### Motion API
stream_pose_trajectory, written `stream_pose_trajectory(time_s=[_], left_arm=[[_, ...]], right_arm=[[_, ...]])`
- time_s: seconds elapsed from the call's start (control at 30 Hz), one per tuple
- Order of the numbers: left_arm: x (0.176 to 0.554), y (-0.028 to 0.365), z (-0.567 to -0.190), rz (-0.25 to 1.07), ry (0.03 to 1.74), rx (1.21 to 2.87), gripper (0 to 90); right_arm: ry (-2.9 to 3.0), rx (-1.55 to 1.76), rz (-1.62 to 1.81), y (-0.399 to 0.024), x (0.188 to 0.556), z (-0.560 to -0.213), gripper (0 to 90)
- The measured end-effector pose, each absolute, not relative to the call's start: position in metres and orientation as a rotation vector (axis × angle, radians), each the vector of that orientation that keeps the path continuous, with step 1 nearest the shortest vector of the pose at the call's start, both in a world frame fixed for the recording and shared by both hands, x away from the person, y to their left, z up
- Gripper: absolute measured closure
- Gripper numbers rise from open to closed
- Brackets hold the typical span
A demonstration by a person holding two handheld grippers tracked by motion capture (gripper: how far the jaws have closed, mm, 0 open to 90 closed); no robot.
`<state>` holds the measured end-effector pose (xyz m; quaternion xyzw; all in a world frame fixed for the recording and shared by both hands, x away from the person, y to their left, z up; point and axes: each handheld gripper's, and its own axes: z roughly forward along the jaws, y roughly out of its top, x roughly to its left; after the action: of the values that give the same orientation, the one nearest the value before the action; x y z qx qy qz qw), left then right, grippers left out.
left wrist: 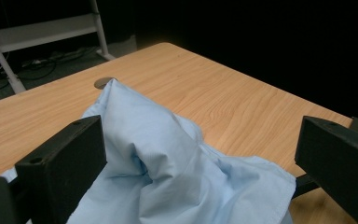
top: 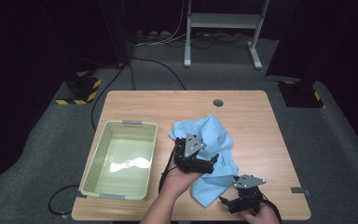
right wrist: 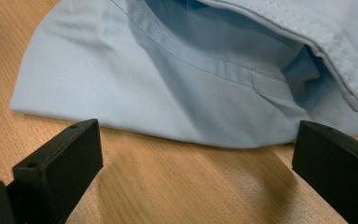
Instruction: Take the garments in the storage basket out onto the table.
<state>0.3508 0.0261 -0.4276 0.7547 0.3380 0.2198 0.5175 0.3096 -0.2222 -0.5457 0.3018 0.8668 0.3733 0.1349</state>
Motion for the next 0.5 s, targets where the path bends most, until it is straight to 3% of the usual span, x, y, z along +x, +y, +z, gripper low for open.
stream_pose_trajectory(time_s=[0.5], left_arm=[[0.328, 0.051, -0.426, 0.581, 0.836, 1.784, 2.5]], right_arm=[[2.512, 0.872, 1.076, -0.222, 0.309, -0.546, 1.5]])
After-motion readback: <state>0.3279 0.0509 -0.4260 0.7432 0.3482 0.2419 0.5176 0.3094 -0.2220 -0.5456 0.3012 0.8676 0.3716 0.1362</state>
